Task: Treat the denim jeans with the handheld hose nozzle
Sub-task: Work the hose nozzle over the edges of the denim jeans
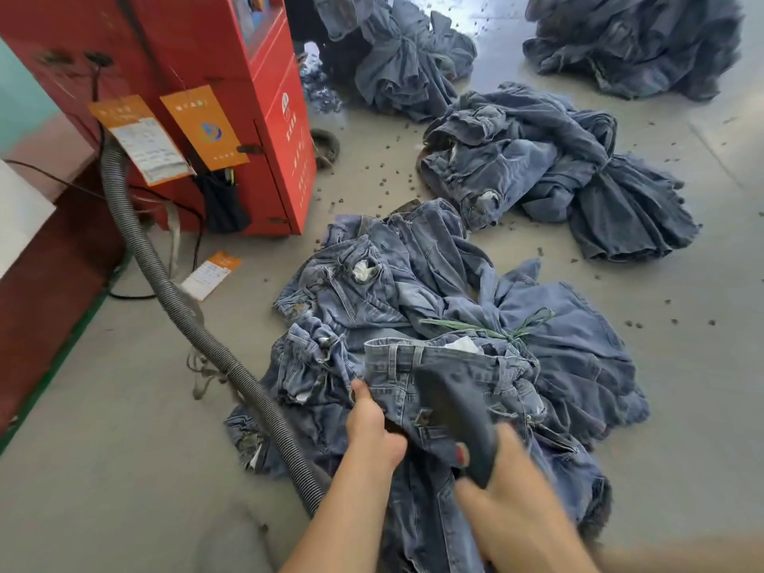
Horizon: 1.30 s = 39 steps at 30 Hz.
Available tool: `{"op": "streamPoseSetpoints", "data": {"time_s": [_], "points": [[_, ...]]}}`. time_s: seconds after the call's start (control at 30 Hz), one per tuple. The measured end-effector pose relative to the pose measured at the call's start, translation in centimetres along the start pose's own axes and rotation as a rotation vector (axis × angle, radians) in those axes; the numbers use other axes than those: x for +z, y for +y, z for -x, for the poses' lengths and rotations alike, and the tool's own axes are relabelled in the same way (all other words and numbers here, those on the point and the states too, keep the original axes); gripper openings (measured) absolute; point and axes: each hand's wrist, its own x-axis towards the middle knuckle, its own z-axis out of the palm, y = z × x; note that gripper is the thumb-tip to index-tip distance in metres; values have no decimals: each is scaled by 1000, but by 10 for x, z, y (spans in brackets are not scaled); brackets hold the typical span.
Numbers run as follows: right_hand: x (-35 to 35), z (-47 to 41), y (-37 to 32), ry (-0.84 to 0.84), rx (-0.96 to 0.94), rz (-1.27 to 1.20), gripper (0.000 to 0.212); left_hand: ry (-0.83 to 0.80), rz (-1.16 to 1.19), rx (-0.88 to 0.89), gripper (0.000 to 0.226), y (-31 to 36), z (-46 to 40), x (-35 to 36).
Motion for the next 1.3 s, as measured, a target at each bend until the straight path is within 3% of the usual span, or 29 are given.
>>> {"op": "streamPoseSetpoints", "data": {"time_s": [0.1,0.3,0.4,0.5,0.57,0.7,0.87,1.03,1.13,1.2,1.3], "points": [[28,-28,-9,-40,11,-2,26,-98,12,-74,69,-2,1,-4],[-31,-28,5,283,64,-345,30,-63,73,-63,67,18,-2,-6],[-41,-1,19,221,71,-222,28,-102,67,-46,73,24,2,-2],[-13,12,20,37,60,-76,24,-156,12,-62,81,21,-1,-1],[0,1,16,-58,104,-104,19,-168,12,-70,77,18,-5,-5],[-7,-22,10,84,168,-437,14,-230,-47,-20,67,21,-9,-23],[-13,-17,1,80,137,-538,23,-148,-132,4,58,30,-14,-31],[-27,-6,-1,252,67,-413,31,-67,-108,7,62,36,-9,-31],[-32,5,1,289,50,-318,31,-114,-93,40,56,33,-2,-24],[-17,14,5,234,33,-184,31,-181,-76,29,57,27,6,-15],[21,19,6,-31,42,-39,32,-247,-100,-6,68,21,13,-4]]}}
